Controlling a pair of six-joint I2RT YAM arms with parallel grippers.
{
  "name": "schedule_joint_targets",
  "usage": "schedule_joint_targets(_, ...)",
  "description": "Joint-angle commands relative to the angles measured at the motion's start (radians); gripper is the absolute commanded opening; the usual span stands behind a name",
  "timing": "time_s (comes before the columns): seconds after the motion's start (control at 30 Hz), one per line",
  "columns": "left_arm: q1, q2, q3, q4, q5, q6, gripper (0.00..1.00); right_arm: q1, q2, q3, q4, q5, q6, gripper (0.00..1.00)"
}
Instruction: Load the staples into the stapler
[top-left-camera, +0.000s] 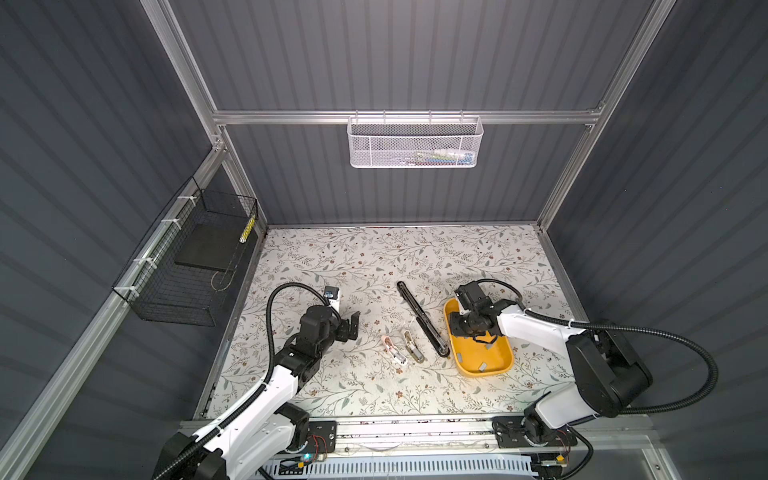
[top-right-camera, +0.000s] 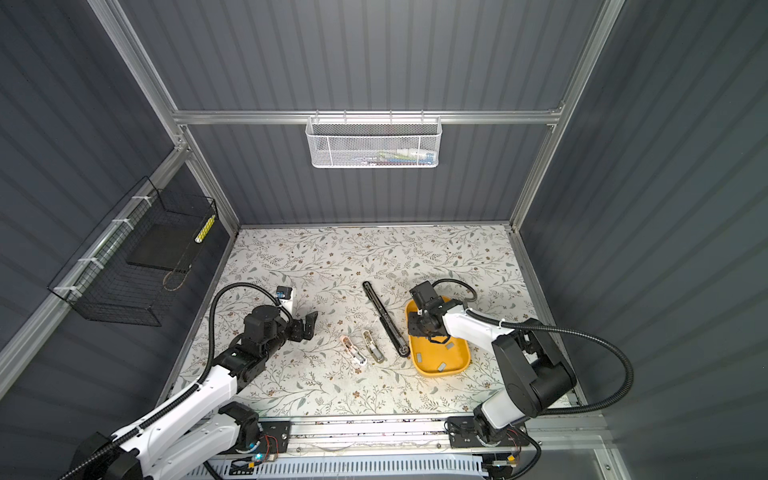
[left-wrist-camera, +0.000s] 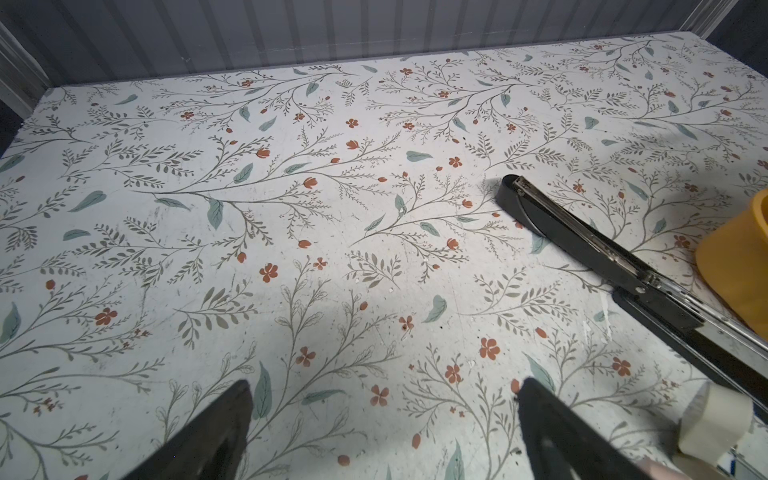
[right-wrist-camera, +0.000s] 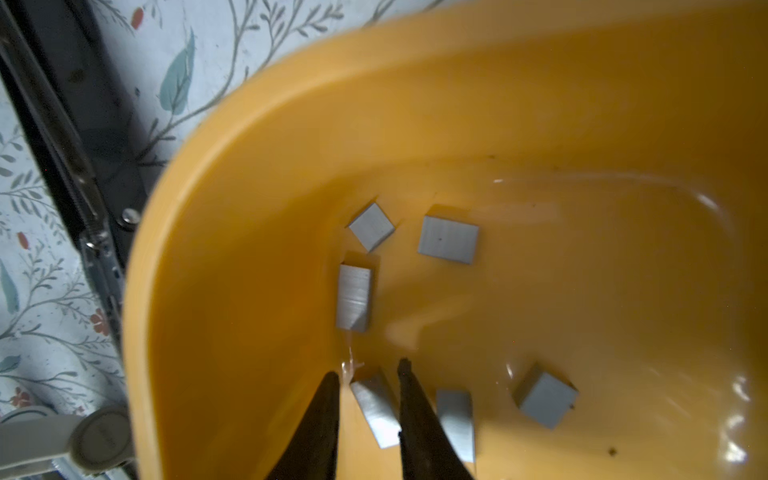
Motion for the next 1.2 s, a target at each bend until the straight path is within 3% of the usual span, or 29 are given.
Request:
schedule_joint_targets(0.0, 0.0, -0.009, -0.004, 0.011, 0.012, 0.016, 1.0, 0.017, 0.03, 0.03, -0.031, 0.041, 0.015, 0.27)
schedule_joint_targets(0.43, 0.0, 0.005, 0.004, 0.01, 0.012, 0.016, 1.0, 0.05, 0.045, 0.032, -0.122, 0.198, 0.072, 0.21)
schedule_joint_targets(0.67, 0.0, -0.013, -0.005, 0.01, 0.012, 0.017, 1.0, 0.083, 0.034, 0.015, -0.113, 0.194, 0.085, 0.21)
schedule_joint_targets(0.87, 0.0, -0.038, -0.016, 0.011, 0.014, 0.016, 1.0, 0.109, 0.029, 0.011, -0.14, 0.206, 0.112, 0.31)
schedule_joint_targets(1.17, 0.0, -0.042, -0.018, 0.011, 0.015, 0.016, 1.0, 0.125, 0.038, 0.01, -0.156, 0.209, 0.137, 0.26)
